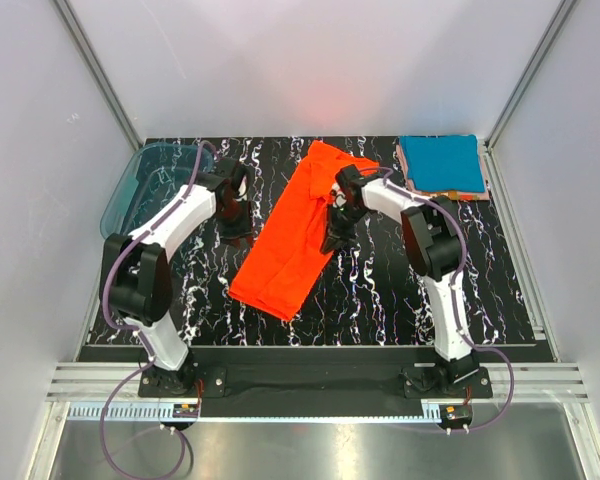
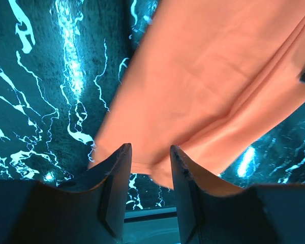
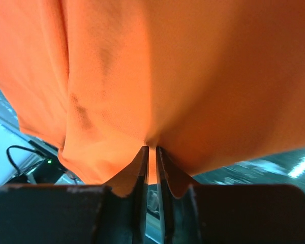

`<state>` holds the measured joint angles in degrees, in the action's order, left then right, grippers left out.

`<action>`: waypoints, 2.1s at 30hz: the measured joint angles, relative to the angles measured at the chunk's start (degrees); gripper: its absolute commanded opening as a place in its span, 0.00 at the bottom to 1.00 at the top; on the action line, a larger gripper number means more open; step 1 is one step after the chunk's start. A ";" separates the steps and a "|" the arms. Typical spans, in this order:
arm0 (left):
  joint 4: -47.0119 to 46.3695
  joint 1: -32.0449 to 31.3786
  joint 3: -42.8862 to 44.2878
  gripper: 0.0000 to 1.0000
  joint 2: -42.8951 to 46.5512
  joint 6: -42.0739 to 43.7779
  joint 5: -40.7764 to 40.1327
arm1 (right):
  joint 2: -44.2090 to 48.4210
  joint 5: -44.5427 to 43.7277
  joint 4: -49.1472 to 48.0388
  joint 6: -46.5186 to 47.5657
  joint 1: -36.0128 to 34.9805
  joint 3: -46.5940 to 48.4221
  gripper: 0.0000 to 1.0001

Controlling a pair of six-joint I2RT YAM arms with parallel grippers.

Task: Fold and stack the t-shirts
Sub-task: Fold the tshirt

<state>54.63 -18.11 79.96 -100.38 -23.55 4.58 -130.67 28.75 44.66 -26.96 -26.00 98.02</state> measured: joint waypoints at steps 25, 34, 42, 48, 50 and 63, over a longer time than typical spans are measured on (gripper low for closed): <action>-8.76 -16.39 -8.11 0.44 -4.28 -2.91 20.04 | 33.51 -12.37 6.97 3.91 12.39 -28.63 0.54; -11.21 -19.58 -10.03 0.44 -6.29 -14.16 22.40 | 40.46 -15.19 8.22 -1.88 12.39 -41.75 0.58; -9.31 -22.08 -9.44 0.45 -8.22 -27.32 20.06 | 42.80 -19.78 8.41 -4.59 12.22 -43.45 0.58; -9.07 -24.72 -6.80 0.46 -9.42 -34.05 18.47 | 42.77 -20.85 8.28 -5.03 10.93 -43.45 0.57; -9.31 -25.16 -6.58 0.46 -9.66 -35.69 18.47 | 42.73 -21.07 8.07 -5.03 10.25 -43.45 0.57; -9.44 -25.46 -5.16 0.39 -14.38 -39.63 18.86 | 40.89 -23.17 7.89 -4.79 9.03 -43.25 0.57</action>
<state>45.19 -43.57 74.81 -114.76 -63.18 23.44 -89.78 5.58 52.56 -31.75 -16.97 54.76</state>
